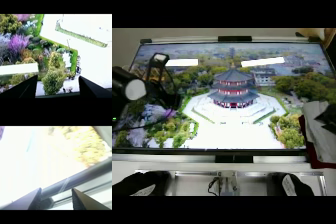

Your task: Fold the shirts.

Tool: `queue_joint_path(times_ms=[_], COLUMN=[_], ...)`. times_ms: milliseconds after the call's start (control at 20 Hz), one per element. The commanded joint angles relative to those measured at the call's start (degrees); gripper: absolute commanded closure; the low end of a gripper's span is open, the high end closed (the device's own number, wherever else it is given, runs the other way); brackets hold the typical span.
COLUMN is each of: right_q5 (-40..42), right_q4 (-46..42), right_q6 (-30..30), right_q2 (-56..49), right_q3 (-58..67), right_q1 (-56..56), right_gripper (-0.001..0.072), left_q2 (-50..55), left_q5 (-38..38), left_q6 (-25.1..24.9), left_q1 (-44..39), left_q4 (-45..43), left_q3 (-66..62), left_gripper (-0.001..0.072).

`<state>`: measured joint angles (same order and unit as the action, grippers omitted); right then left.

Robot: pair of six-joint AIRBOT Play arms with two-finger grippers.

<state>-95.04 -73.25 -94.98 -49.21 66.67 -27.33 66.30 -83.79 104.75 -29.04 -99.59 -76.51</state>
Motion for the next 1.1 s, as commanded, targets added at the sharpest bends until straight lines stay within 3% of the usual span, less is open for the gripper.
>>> queue_joint_path(times_ms=[0, 100, 200, 300, 1050], right_q5=[10.3, 13.3, 13.9, 13.9, 15.0], right_q4=[-6.7, -5.4, 2.1, 5.1, 5.1], right_q6=[-8.7, -13.3, -11.5, -9.3, -9.3], right_q2=[-2.3, -7.6, -13.0, -16.0, -17.0], right_q3=[-6.4, -6.4, -6.4, -6.4, -6.4], right_q1=[30.2, 39.0, 40.7, 40.8, 40.8], right_gripper=[0.0201, 0.0078, 0.0078, 0.0078, 0.0078], left_q2=[1.8, 0.8, -0.1, -0.1, 0.2], left_q5=[-4.2, -3.4, -1.2, 0.9, 2.3], left_q6=[5.3, 5.7, 6.0, 7.9, 7.8], left_q1=[0.5, 0.4, 0.4, 0.4, 0.4], left_q4=[2.7, 2.9, 4.2, 4.7, 4.7], left_q3=[12.2, 16.2, 17.6, 17.6, 17.6], left_gripper=[0.0081, 0.0078, 0.0006, 0.0007, 0.0021])
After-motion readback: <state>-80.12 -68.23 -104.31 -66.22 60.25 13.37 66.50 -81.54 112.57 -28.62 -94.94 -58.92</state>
